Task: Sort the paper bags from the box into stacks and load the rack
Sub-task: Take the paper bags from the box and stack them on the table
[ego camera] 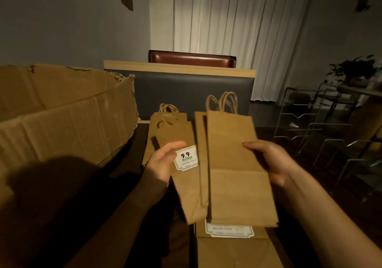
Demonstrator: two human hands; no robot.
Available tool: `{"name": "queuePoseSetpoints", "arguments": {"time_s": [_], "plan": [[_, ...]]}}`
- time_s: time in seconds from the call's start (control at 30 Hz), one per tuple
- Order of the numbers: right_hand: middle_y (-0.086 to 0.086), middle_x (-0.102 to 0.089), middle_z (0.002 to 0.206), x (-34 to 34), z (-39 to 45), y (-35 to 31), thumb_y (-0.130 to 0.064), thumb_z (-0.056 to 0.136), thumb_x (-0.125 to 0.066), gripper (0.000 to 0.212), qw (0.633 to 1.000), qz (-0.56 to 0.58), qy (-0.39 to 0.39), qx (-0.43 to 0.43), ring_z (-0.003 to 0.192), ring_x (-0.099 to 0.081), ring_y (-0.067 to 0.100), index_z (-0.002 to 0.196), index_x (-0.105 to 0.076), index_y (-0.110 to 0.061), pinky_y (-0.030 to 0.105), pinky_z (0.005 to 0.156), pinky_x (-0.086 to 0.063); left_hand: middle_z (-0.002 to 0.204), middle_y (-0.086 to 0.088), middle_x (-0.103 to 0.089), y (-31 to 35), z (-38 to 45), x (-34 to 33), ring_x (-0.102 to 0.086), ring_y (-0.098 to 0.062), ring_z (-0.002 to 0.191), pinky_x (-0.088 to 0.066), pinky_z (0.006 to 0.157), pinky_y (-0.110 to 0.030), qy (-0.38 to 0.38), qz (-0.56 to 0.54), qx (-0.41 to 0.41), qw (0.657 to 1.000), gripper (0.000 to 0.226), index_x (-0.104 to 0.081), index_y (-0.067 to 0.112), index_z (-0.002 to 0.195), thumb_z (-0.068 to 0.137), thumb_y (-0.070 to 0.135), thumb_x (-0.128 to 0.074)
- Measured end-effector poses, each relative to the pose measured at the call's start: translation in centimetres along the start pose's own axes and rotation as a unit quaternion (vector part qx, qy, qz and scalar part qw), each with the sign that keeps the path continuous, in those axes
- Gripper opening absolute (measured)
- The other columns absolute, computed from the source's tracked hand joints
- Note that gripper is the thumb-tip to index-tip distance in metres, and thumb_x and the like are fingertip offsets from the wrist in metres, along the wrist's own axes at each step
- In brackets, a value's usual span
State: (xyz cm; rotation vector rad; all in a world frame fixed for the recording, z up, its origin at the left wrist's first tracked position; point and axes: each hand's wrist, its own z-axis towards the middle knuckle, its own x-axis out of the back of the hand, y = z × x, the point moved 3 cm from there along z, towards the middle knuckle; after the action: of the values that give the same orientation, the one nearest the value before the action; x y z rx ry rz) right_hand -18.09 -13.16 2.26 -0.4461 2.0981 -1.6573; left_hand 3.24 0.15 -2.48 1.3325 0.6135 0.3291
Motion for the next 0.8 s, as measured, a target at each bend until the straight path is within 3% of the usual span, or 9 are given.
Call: {"name": "queuePoseSetpoints", "arguments": {"time_s": [0.13, 0.23, 0.33, 0.4, 0.53, 0.63, 0.7, 0.8], "plan": [[0.011, -0.073, 0.079, 1.4, -1.2, -4.4, -0.016, 0.090, -0.063, 0.022, 0.991, -0.106, 0.049, 0.061, 0.064, -0.069, 0.023, 0.109, -0.069, -0.005, 0.031, 0.057, -0.056, 0.098, -0.009, -0.075, -0.4, 0.5, -0.2, -0.072, -0.021, 0.093, -0.057, 0.079, -0.030, 0.007, -0.030, 0.025, 0.999, 0.040, -0.070, 0.014, 0.105, 0.096, -0.009, -0.039], [0.013, -0.076, 0.089, -0.7, -1.6, -4.9, -0.016, 0.092, -0.063, 0.023, 0.993, -0.115, -0.017, 0.031, 0.073, -0.073, 0.026, 0.111, -0.068, -0.004, 0.036, 0.063, -0.059, 0.106, -0.010, -0.075, -0.4, 0.0, -1.3, -0.067, -0.023, 0.106, -0.051, 0.098, -0.034, -0.029, -0.082, 0.047, 0.995, 0.023, -0.069, 0.009, 0.110, 0.098, 0.007, -0.049], [0.011, -0.076, 0.089, -3.1, -1.2, -2.8, -0.016, 0.094, -0.062, 0.012, 0.987, -0.145, -0.072, -0.011, 0.074, -0.074, 0.023, 0.101, -0.069, -0.009, 0.037, 0.069, -0.058, 0.118, -0.014, -0.070, -0.7, -0.7, -1.7, -0.063, -0.028, 0.117, -0.042, 0.108, -0.044, -0.042, -0.133, 0.082, 0.987, 0.031, -0.064, 0.005, 0.120, 0.097, 0.022, -0.054], [0.013, -0.075, 0.090, -3.5, -0.7, -1.9, -0.015, 0.095, -0.061, 0.011, 0.983, -0.176, -0.046, -0.003, 0.074, -0.072, 0.022, 0.098, -0.069, -0.007, 0.034, 0.067, -0.056, 0.114, -0.013, -0.072, -0.6, -0.8, -1.6, -0.065, -0.029, 0.112, -0.044, 0.106, -0.046, -0.025, -0.134, 0.080, 0.987, 0.025, -0.065, 0.005, 0.117, 0.098, 0.018, -0.054], [0.009, -0.072, 0.085, -2.2, -0.6, -4.4, -0.015, 0.094, -0.063, 0.024, 0.972, -0.226, 0.044, 0.051, 0.068, -0.067, 0.020, 0.113, -0.066, -0.001, 0.028, 0.061, -0.051, 0.090, -0.013, -0.076, -0.4, -0.6, -0.6, -0.072, -0.027, 0.087, -0.050, 0.097, -0.049, 0.025, -0.106, 0.084, 0.990, 0.015, -0.068, 0.004, 0.097, 0.096, 0.009, -0.055], [0.004, -0.069, 0.096, -1.5, -2.2, -9.6, -0.027, 0.095, -0.063, 0.021, 0.918, -0.370, 0.088, 0.115, 0.084, -0.067, 0.019, 0.111, -0.062, -0.014, 0.032, 0.073, -0.054, 0.094, -0.014, -0.076, -0.1, -0.5, -0.1, -0.073, -0.028, 0.090, -0.053, 0.095, -0.049, 0.025, -0.062, 0.078, 0.995, 0.015, -0.070, 0.005, 0.100, 0.095, 0.007, -0.056], [-0.001, -0.064, 0.096, -2.6, -3.8, -12.8, -0.029, 0.098, -0.057, 0.017, 0.873, -0.448, 0.092, 0.171, 0.086, -0.063, 0.018, 0.112, -0.056, -0.021, 0.031, 0.074, -0.051, 0.100, -0.013, -0.076, -0.2, -0.6, 0.0, -0.072, -0.029, 0.096, -0.054, 0.094, -0.048, 0.018, -0.045, 0.069, 0.996, 0.016, -0.071, 0.007, 0.105, 0.095, 0.008, -0.058], [0.001, -0.068, 0.098, -7.6, -5.3, -12.7, -0.035, 0.101, -0.050, 0.021, 0.828, -0.523, 0.018, 0.201, 0.082, -0.067, 0.017, 0.112, -0.059, -0.019, 0.028, 0.067, -0.053, 0.109, -0.013, -0.074, -0.3, -0.6, -0.4, -0.070, -0.028, 0.101, -0.052, 0.096, -0.047, 0.006, -0.078, 0.070, 0.994, 0.022, -0.067, 0.010, 0.116, 0.098, 0.014, -0.056]]}}
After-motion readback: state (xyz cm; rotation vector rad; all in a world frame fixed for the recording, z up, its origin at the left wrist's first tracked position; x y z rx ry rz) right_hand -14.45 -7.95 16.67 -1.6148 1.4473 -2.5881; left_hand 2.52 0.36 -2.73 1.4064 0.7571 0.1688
